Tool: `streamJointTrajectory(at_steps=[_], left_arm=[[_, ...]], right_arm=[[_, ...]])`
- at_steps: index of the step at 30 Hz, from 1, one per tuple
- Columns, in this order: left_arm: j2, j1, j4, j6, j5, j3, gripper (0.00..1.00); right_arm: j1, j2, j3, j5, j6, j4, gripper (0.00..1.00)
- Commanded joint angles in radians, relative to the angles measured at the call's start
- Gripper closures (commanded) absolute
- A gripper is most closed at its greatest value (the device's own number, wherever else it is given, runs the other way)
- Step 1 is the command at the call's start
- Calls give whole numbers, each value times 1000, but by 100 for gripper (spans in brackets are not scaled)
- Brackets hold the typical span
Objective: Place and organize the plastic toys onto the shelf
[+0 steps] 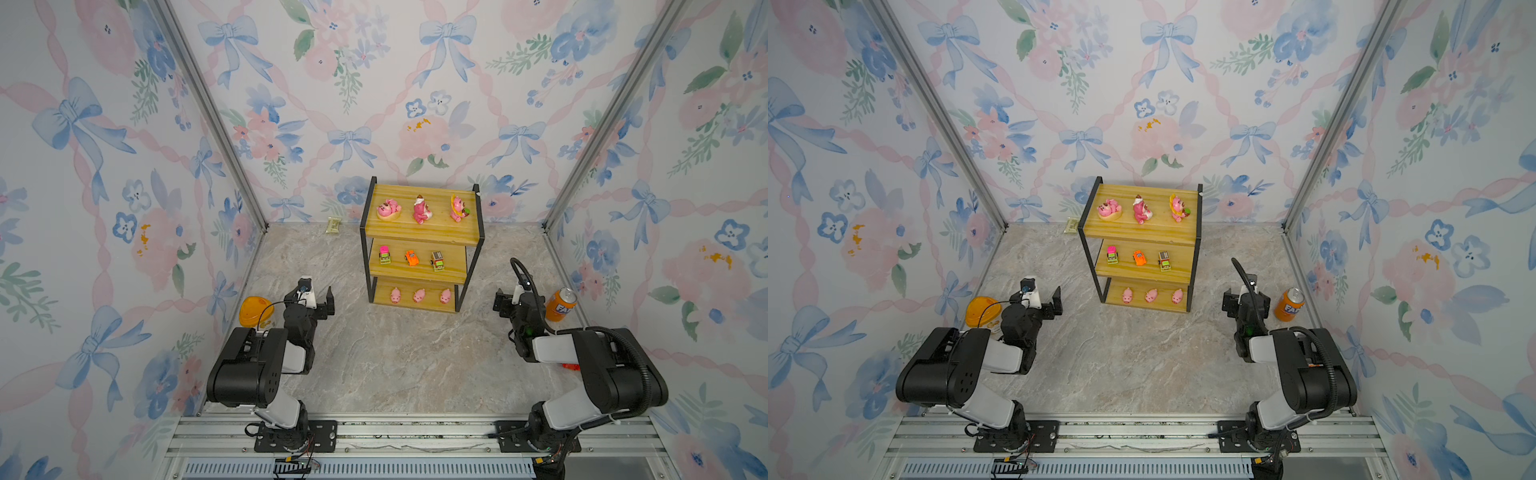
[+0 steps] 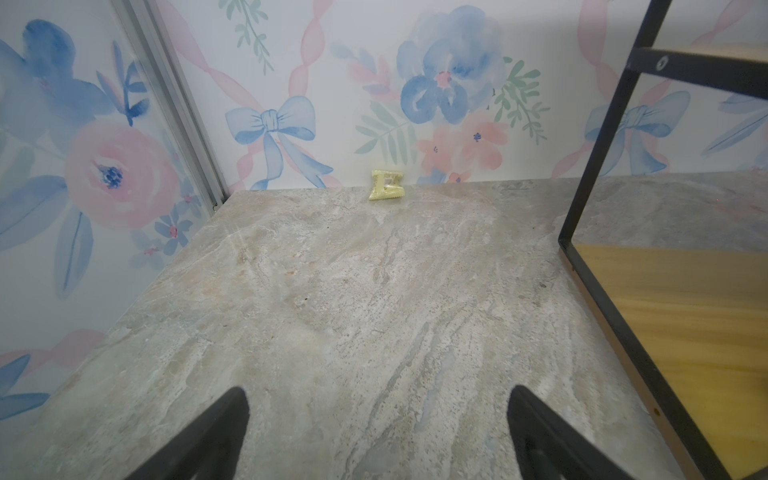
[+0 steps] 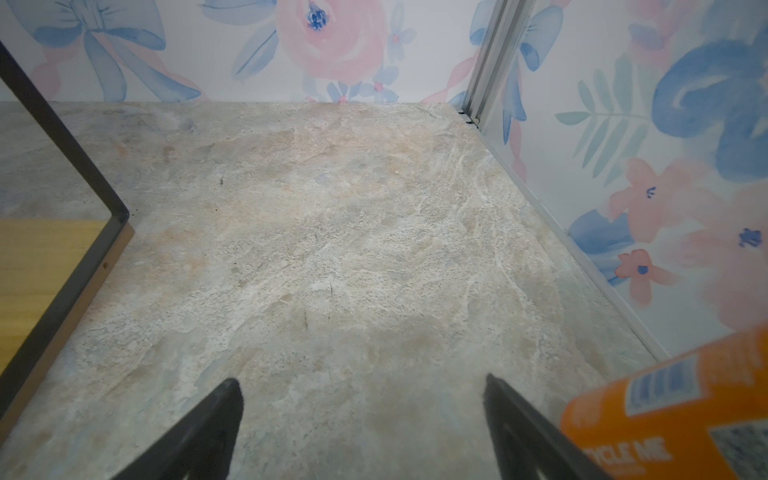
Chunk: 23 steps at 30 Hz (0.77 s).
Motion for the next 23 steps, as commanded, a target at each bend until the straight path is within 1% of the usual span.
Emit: streamJointTrajectory(at_steps=[1,2,23], left_arm=[[0,8,-19,-10,-8,4,2],[1,8,-19,-10,-7,4,2],[-1,7,-20,-9,-9,3,2]], right_arm=[[-1,2,18,-11,-11,39,0],[1,3,16,-6,-11,43,3],[-1,4,19,-12,-10,37,3]])
